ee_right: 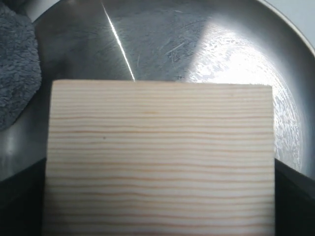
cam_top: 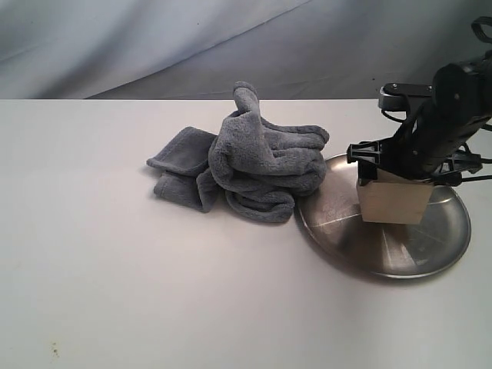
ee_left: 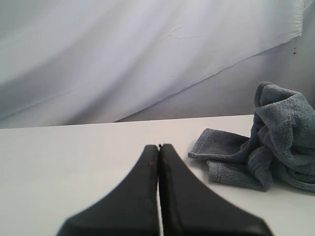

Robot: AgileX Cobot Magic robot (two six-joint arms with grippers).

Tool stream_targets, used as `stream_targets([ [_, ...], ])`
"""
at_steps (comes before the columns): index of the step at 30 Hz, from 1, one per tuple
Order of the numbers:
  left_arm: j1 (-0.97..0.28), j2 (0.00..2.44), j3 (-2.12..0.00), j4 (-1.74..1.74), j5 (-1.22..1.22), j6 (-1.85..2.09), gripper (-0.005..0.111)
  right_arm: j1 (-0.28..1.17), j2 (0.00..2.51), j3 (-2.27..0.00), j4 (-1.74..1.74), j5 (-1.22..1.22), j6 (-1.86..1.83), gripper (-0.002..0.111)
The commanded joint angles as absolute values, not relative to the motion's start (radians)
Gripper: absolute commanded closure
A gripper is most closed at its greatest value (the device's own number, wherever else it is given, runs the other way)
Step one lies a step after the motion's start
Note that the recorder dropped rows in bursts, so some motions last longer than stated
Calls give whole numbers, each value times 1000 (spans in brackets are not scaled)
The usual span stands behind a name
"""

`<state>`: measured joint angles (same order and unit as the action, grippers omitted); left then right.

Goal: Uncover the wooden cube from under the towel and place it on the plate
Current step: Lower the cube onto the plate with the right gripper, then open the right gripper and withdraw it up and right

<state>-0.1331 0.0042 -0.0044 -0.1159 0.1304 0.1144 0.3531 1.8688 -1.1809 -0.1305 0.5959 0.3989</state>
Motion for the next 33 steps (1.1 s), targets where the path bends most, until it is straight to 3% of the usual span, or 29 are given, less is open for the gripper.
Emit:
stream_targets([
  [1, -138, 0, 0, -118, 130, 112, 107, 349, 1858, -1183, -127, 562, 393, 27],
  [3, -138, 0, 0, -118, 130, 112, 107, 349, 1858, -1183, -127, 563, 393, 18],
  [7, -138, 0, 0, -118, 130, 112, 107, 349, 1858, -1183, -127, 567, 390, 11],
  [25, -138, 0, 0, -118, 130, 112, 107, 349, 1748, -1185, -130, 737, 331, 14],
  [27, -138, 0, 0, -118, 130, 112, 107, 349, 1723, -1185, -127, 789, 292, 22],
  [30, -138, 0, 0, -118, 130, 112, 107, 349, 1679, -1185, -106, 820, 287, 53],
  [33, -138, 0, 0, -118, 130, 112, 107, 351, 1629, -1183, -49, 823, 267, 77],
])
